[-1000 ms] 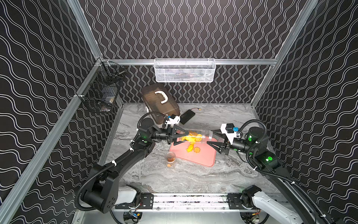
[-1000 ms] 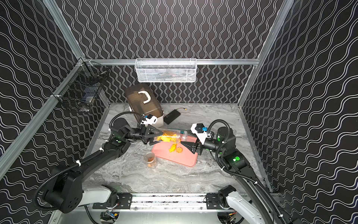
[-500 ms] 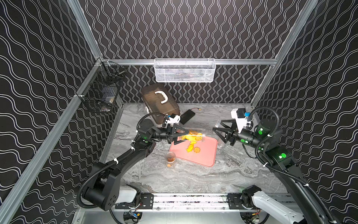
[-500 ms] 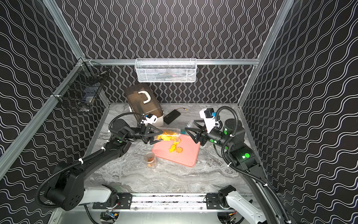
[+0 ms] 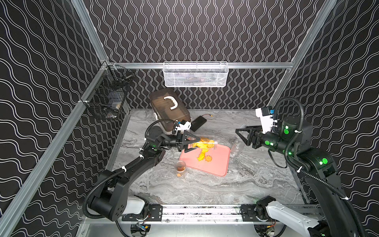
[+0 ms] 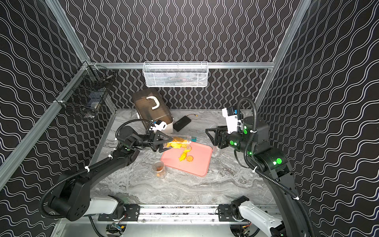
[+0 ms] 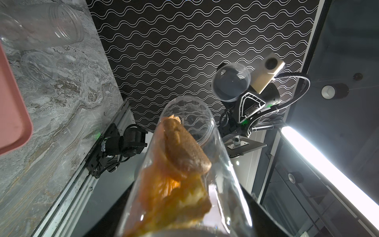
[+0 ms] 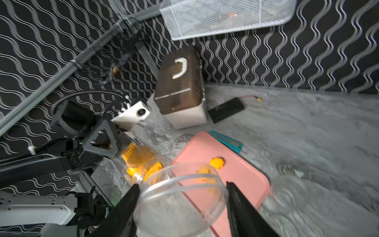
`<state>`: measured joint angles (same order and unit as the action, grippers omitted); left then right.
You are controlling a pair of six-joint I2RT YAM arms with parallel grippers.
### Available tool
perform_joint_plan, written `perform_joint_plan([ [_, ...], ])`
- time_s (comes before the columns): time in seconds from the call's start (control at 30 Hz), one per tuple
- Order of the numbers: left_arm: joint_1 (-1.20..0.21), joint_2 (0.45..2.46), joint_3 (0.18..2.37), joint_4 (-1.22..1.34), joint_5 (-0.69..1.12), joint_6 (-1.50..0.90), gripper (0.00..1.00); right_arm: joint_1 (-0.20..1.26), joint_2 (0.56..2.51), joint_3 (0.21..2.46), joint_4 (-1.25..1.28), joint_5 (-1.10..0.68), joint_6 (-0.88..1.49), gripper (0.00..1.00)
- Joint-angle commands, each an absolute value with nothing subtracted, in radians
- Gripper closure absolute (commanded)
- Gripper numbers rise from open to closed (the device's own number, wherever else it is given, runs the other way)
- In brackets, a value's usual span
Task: Pour the cookies out of the jar
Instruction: Unscrew the lid from the jar, then place the lid at the center of the board.
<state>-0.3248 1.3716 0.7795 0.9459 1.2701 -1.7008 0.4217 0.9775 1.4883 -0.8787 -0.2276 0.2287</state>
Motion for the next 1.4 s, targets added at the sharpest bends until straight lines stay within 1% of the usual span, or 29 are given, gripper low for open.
perform_joint_plan([
  [0.0, -0.324, 1.377, 0.783, 1.015, 1.272, -1.728, 0.33, 0.422, 0.979, 1.498, -1.128, -0.104, 0.301, 0.46],
  [0.13, -0.324, 1.378, 0.783, 1.016, 1.269, -1.724, 0.33, 0.422, 0.964, 1.461, -1.234, -0.057, 0.366, 0.45],
  [0.3, -0.324, 1.378, 0.783, 1.030, 1.269, -1.734, 0.33, 0.422, 0.989, 1.424, -1.348, -0.060, 0.460, 0.45],
  [0.43, -0.324, 1.373, 0.781, 1.020, 1.272, -1.725, 0.33, 0.422, 1.023, 1.343, -1.392, -0.072, 0.494, 0.45],
  [0.7, -0.323, 1.350, 0.771, 0.976, 1.274, -1.693, 0.33, 0.415, 1.091, 1.196, -1.365, -0.024, 0.509, 0.45],
  [1.03, -0.322, 1.341, 0.762, 0.955, 1.278, -1.675, 0.33, 0.386, 1.157, 0.988, -1.224, -0.049, 0.547, 0.45],
  [1.37, -0.316, 1.326, 0.758, 0.934, 1.278, -1.663, 0.33, 0.382, 1.272, 0.922, -1.135, -0.051, 0.592, 0.46],
])
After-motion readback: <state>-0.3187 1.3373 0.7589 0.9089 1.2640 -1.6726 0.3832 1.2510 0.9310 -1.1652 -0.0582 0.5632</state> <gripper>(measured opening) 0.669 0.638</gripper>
